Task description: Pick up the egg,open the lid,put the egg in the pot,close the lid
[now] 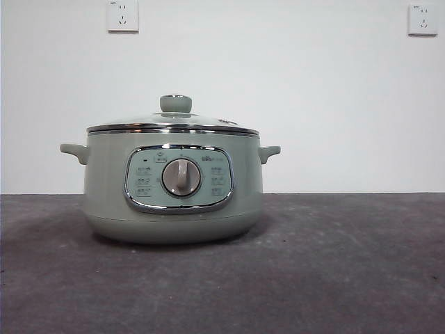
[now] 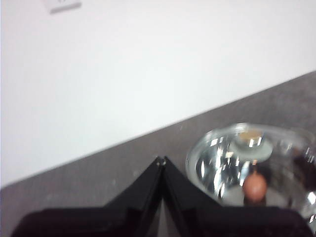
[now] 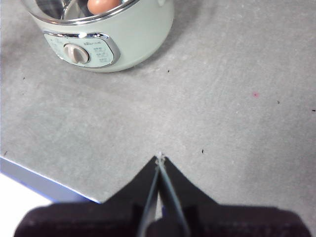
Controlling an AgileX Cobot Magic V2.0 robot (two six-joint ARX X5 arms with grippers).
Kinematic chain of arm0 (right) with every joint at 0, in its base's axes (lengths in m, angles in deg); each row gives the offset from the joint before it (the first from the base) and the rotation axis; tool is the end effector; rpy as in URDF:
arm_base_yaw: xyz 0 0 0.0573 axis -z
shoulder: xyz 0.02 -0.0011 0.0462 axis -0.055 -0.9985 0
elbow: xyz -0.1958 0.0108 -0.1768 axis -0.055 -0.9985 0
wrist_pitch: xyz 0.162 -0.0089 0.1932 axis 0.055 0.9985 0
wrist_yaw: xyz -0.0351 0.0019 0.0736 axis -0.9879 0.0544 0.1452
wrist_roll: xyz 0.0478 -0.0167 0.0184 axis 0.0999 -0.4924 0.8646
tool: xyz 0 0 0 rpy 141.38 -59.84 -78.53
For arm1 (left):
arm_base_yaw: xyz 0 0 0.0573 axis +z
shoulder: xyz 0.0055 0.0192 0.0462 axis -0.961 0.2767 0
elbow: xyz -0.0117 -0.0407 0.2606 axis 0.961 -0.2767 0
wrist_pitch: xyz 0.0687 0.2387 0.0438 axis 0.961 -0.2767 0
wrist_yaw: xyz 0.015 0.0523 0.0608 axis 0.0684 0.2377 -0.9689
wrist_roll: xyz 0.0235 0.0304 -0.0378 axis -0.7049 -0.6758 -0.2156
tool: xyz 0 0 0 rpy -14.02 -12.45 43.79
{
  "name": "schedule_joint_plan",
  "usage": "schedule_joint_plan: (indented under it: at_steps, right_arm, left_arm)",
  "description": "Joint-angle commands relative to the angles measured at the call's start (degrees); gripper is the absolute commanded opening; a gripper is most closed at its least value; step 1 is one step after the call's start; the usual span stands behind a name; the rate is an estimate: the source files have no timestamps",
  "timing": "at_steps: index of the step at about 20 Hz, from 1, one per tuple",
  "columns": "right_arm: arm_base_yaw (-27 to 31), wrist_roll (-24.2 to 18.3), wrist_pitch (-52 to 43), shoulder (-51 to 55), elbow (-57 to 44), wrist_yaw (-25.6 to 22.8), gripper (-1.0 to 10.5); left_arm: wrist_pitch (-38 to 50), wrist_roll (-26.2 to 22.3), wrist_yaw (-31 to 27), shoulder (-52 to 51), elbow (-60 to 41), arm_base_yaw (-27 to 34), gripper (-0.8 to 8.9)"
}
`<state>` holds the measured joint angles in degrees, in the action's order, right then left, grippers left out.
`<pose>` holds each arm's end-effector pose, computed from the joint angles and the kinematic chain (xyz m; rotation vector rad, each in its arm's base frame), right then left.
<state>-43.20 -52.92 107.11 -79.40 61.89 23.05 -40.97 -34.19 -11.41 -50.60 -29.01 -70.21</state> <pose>0.0736 0.0579 0.3334 -0.0496 0.7657 0.4655 0.1019 -0.0022 0.3599 0.2095 0.0583 -0.2569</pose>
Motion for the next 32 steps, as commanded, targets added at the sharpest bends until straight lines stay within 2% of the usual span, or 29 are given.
schedule_joint_plan:
  at_steps: [1,7,12,14,21,32]
  right_arm:
    - [-0.1,0.4,-0.3,0.0,-0.7,-0.2,0.0]
    - [-0.1,0.4,-0.3,0.0,-0.7,-0.2,0.0]
    - [-0.1,0.4,-0.3,0.0,-0.7,-0.2,0.0]
    - [-0.1,0.4,-0.3,0.0,-0.7,-0.2,0.0]
    - [-0.1,0.4,-0.3,0.0,-0.7,-0.2,0.0]
    - [-0.1,0.4,-0.3,0.0,-0.7,-0.2,0.0]
  left_arm:
    - [4.5,0.9,0.0,-5.3,-11.3,1.3,-0.04]
    - [12.7,8.1,-0.3,-18.1,-33.8,1.6,-0.04]
    - [12.5,11.9,-7.7,-26.7,-42.7,1.6,-0.04]
    - [11.7,12.0,-7.7,-29.7,-44.4,1.6,-0.04]
    - [11.5,14.9,-8.6,-29.9,-46.7,1.6,-0.04]
    - [11.4,14.9,-8.6,-27.6,-46.7,1.6,-0.04]
